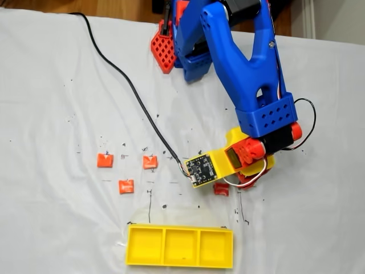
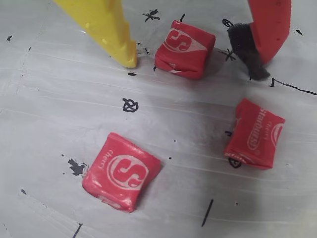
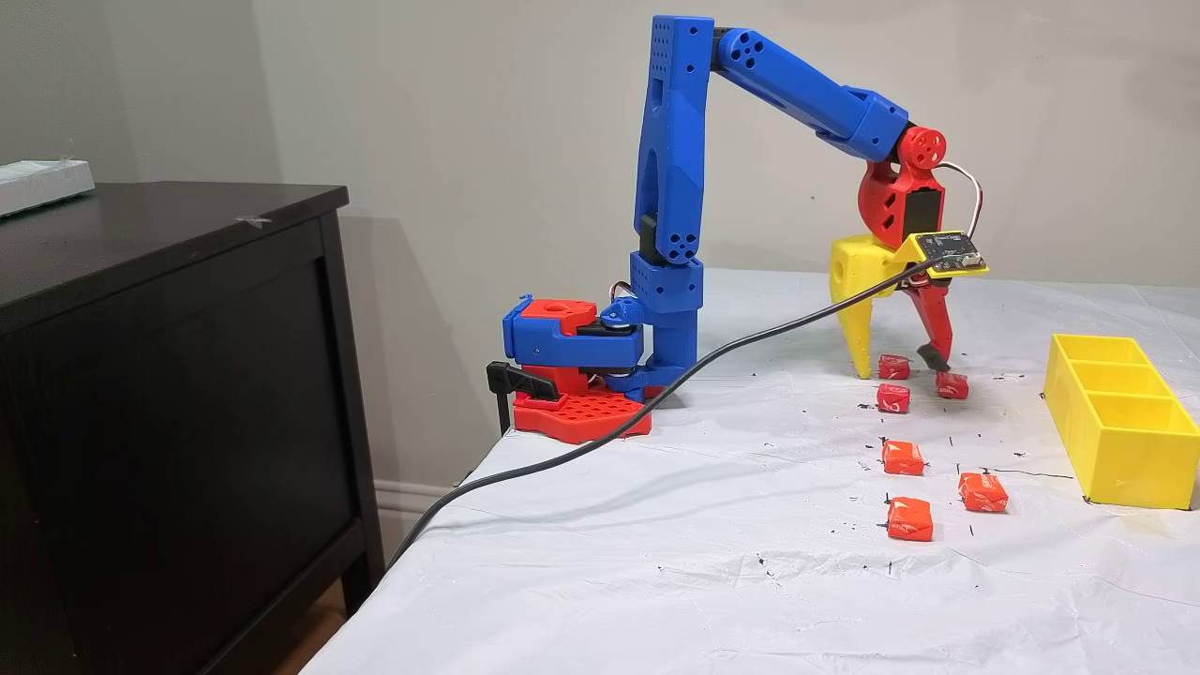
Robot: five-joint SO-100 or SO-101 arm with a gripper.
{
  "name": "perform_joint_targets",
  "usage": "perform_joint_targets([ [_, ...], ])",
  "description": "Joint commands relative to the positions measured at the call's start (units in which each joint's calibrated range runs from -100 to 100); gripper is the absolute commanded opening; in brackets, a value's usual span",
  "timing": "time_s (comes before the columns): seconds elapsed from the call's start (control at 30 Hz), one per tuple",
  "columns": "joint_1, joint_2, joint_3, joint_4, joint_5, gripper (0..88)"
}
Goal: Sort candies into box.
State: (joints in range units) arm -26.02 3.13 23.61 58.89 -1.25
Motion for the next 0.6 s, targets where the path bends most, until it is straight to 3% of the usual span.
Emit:
perform_joint_targets([
  [0.0, -1.4, -0.7, -1.8, -1.1, 0.2, 9.9],
  [0.1, -1.3, -1.2, -1.9, -1.0, 0.3, 0.2],
  [0.57, 5.7, -20.2, -7.3, 2.1, 2.6, 0.2],
])
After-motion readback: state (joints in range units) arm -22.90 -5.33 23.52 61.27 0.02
